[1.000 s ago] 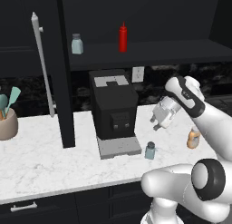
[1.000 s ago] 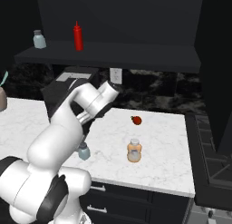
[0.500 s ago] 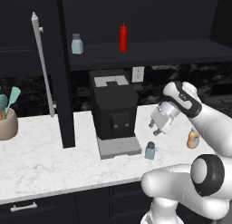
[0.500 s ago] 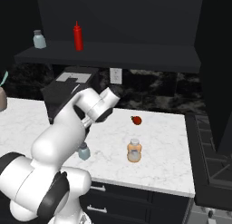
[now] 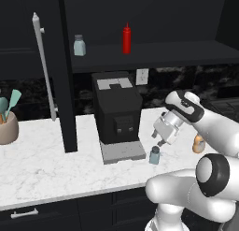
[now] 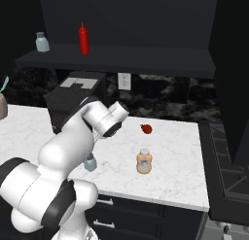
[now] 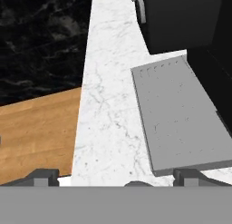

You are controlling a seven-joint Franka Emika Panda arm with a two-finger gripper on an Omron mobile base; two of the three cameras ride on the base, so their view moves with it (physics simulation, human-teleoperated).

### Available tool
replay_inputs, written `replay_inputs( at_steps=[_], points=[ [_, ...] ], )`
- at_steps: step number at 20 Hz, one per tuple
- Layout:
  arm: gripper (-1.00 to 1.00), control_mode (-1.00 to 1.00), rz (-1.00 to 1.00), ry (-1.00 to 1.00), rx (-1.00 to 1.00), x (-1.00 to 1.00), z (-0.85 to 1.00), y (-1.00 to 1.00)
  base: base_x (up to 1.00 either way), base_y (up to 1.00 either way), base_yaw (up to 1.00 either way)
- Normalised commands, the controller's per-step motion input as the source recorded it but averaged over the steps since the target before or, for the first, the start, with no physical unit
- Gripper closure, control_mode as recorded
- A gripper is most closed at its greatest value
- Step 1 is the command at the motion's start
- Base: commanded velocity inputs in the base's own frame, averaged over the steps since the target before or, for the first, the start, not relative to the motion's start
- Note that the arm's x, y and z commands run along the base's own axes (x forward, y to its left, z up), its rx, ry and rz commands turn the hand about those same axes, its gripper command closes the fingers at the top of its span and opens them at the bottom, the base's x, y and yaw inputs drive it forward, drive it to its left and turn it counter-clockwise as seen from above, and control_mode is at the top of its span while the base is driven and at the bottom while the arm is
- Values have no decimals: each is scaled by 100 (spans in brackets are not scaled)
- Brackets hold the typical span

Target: Put the shaker and condiment bottle from the counter next to their counterparts in the cabinet.

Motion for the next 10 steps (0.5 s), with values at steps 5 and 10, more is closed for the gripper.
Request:
replay_inputs(
  at_steps=[5, 10],
  points=[
    [-100, -100, 4, 0, 2, 0, -34, 0, 0, 0, 0],
    [-100, -100, 4, 0, 3, 0, -31, 0, 0, 0, 0]
  ],
)
